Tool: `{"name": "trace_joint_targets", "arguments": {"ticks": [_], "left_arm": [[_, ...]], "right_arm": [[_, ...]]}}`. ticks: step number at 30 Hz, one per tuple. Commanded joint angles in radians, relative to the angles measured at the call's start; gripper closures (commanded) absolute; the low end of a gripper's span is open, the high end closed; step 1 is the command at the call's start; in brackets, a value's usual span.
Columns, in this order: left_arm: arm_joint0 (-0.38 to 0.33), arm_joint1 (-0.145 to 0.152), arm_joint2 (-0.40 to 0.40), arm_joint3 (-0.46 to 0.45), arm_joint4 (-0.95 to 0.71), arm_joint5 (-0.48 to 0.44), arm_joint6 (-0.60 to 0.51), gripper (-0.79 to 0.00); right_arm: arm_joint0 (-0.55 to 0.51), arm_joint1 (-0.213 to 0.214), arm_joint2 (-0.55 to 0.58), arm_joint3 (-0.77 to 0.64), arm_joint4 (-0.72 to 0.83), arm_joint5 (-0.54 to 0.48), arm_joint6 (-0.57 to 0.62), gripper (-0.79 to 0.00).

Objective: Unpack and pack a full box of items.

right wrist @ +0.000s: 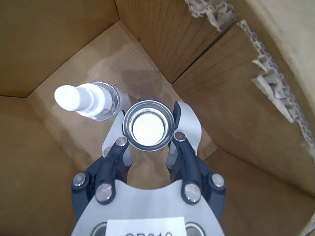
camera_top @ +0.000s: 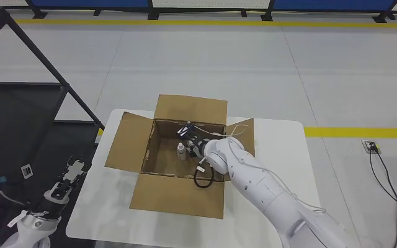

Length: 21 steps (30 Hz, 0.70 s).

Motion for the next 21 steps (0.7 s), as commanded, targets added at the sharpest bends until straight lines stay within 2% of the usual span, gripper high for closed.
{"name": "trace_joint_targets", "arguments": {"ticks": [1, 8, 12, 17, 21], "left_arm": [[0.0, 0.0, 0.0, 0.0, 0.0, 0.0, 0.0, -0.785], [0.0, 0.0, 0.0, 0.0, 0.0, 0.0, 0.0, -0.785], [0.0, 0.0, 0.0, 0.0, 0.0, 0.0, 0.0, -0.785], [0.0, 0.0, 0.0, 0.0, 0.0, 0.0, 0.0, -0.785], [0.0, 0.0, 0.0, 0.0, 0.0, 0.0, 0.0, -0.785]], "right_arm": [[-0.024, 0.02, 0.024, -0.068, -0.024, 0.027, 0.022, 0.0], [-0.124, 0.09, 0.131, -0.299, -0.123, 0.11, 0.123, 0.0], [-0.224, 0.14, 0.231, -0.483, -0.186, 0.14, 0.16, 0.0], [-0.434, 0.209, 0.407, -0.812, -0.28, 0.148, 0.172, 0.0], [-0.643, 0.25, 0.565, -1.095, -0.347, 0.172, 0.13, 0.0]]}}
